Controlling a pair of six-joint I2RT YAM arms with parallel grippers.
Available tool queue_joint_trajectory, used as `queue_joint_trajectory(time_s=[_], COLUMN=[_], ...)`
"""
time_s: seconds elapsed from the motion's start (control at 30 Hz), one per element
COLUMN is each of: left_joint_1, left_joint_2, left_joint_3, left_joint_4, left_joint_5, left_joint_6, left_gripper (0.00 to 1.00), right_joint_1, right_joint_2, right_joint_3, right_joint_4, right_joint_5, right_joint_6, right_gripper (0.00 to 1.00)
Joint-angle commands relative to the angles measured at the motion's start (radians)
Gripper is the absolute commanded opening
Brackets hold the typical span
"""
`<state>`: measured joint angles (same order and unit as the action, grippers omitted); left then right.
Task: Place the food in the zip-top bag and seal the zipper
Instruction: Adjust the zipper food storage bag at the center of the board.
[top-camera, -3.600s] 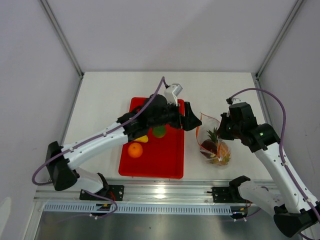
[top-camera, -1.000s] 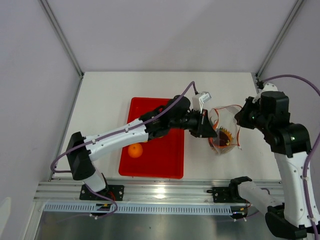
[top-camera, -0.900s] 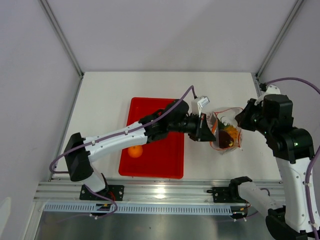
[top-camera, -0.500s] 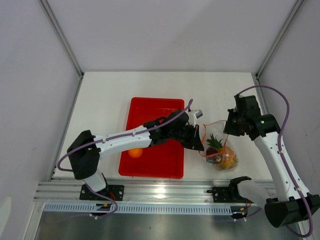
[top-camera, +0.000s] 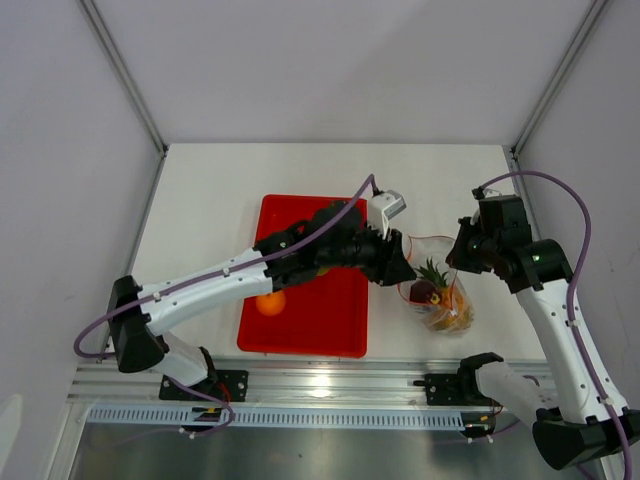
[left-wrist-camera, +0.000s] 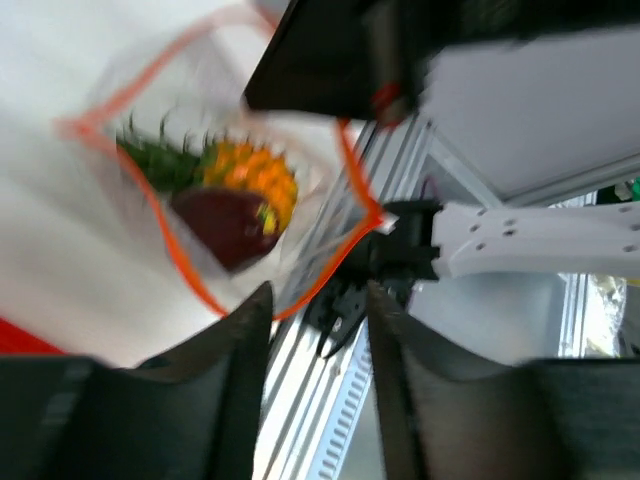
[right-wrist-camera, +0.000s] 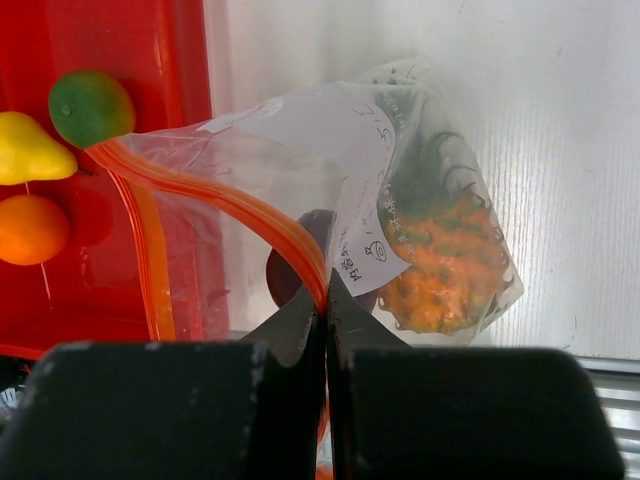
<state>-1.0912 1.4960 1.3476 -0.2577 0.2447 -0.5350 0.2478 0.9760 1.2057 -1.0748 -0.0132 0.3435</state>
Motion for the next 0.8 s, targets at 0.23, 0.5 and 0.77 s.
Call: queue_joint_trajectory(time_s=[0.23, 0.5, 0.77], left_joint_1=[-0.006, -0.041, -0.050], left_joint_2=[0.075, 0.213, 0.256], left_joint_3=[0.160, 0.110, 0.058], left_joint_4=[0.092, 0.177, 0.124], left_joint_5=[0.229, 0.199, 0.071], left_joint_6=[0.098, -0.003, -0.026], left_gripper=[0.32, 0.30, 0.26], right_joint_1=[0.015, 0.015, 0.013], right_joint_2=[-0.011, -0.016, -0.025], right_joint_3=[0.035, 0.040, 0.032], right_joint_4=[0.013, 0.019, 0.019], right_joint_5=[-0.013, -0.019, -0.008], right_joint_6=[0.008, 0.014, 0.011], right_gripper=[0.00, 0.00, 0.00])
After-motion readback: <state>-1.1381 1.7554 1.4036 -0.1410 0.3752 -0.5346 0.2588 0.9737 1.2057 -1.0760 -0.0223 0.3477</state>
